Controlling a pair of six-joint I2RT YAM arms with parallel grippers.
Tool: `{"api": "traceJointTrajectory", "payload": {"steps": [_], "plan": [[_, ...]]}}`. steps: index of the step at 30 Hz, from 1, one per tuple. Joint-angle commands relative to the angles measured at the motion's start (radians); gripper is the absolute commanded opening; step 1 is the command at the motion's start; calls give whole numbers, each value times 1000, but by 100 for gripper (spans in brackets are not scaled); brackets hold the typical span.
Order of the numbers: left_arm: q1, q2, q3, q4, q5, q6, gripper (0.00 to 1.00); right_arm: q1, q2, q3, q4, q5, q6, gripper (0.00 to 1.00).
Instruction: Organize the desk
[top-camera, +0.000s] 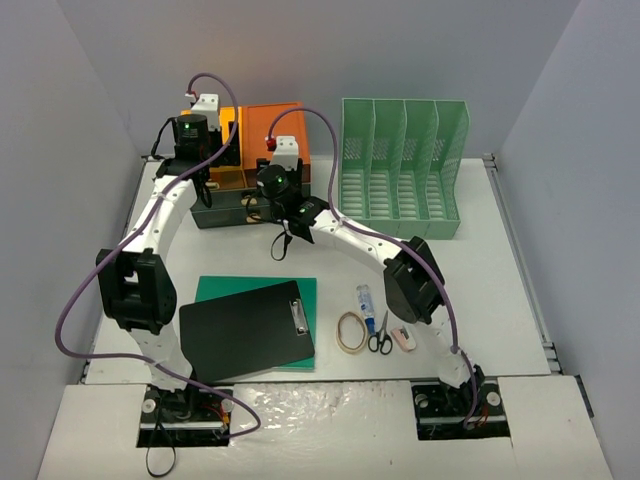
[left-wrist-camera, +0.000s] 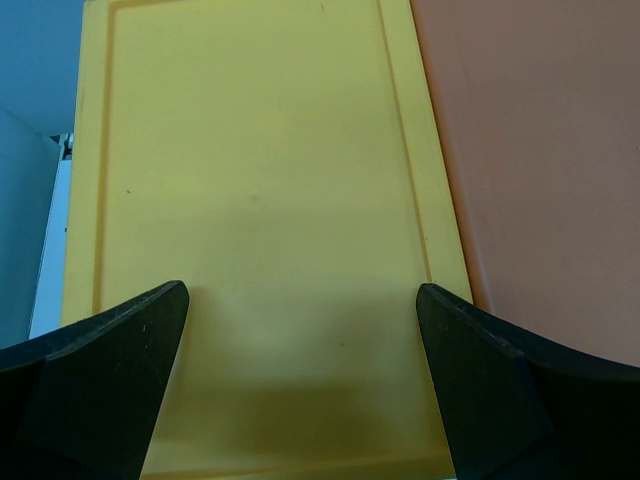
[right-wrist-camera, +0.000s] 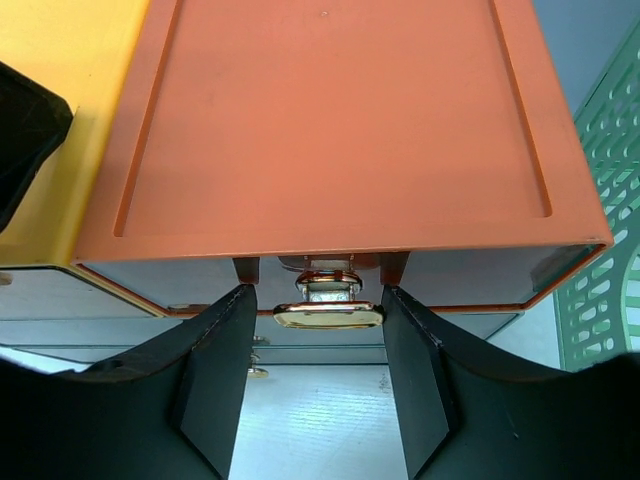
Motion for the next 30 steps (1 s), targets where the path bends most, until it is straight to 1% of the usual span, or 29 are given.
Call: {"api": "traceJointTrajectory", "payload": {"steps": [1,12,15,17,20,30], "plan": [[7,41,-21,-114,0,34,97,-20,17,63,109,6,2,49],[9,48,-7,-118,3,38,97,-6,50,78,97,16,3,48],[9,49,-10,-118,5,38,97,-1,56,80,93,20,4,45],[9,49,-10,-118,6,38,97,1,59,81,89,22,4,41],[11,51,-11,-119,8,38,97,3,62,83,83,25,4,29],[11,55,-13,-117,11,35,97,6,57,86,66,44,2,2]]}}
